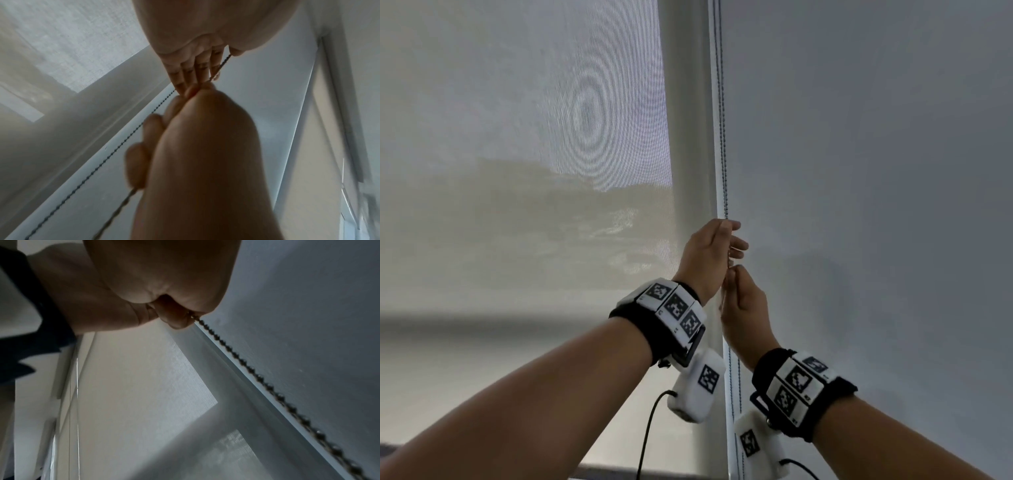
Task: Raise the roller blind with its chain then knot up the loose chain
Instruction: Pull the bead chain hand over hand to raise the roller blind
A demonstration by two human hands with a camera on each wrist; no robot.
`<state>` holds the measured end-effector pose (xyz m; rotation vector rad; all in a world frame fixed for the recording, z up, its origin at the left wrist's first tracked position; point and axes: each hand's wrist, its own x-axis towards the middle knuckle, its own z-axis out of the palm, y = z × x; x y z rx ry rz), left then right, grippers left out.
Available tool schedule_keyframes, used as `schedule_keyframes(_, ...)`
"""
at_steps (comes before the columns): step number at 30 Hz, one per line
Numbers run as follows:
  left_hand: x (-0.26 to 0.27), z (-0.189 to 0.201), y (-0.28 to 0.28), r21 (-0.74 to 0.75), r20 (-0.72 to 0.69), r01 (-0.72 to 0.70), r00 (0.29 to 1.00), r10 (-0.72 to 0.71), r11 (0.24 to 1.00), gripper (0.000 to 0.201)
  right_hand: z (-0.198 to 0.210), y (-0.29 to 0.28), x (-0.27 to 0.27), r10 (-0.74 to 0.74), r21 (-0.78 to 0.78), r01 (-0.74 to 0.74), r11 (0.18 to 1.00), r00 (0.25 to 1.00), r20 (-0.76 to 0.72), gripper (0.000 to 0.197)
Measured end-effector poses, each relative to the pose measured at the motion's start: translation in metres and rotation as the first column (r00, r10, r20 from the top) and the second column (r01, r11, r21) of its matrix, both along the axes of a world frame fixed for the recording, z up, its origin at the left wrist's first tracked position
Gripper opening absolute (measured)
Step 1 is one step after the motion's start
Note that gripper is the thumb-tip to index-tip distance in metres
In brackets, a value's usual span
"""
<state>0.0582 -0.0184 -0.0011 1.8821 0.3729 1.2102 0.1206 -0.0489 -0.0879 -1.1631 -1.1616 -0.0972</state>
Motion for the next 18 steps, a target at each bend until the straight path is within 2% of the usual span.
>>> schedule_keyframes(4, 0.003, 0.004, -0.011, -0.003, -0.002, 0.013, 1.000, -0.013, 1.000, 0.033, -0.031, -0.009, -0.006, -0.009, -0.089, 0.007, 0.996, 1.000, -0.019, 0.034)
schedule_keyframes(10, 0.006, -0.003, -0.015, -0.131, 0.062, 0.014, 0.998, -0.006, 0.991, 0.029, -0.080, -0.026, -0.008, 0.060, -0.250, -0.081, 0.965, 0.994, -0.092, 0.037)
schedule_keyframes(15, 0.009, -0.013, -0.017, -0.113, 0.064, -0.105, 0.992, 0.113, 0.988, 0.034, -0.066, -0.032, -0.003, 0.187, -0.228, -0.233, 0.945, 0.960, -0.208, 0.041)
schedule_keyframes(18, 0.009, -0.011, -0.021, -0.131, 0.065, -0.098, 0.992, 0.107, 0.987, 0.033, -0.038, -0.028, 0.008, 0.204, -0.168, -0.234, 0.958, 0.962, -0.179, 0.039)
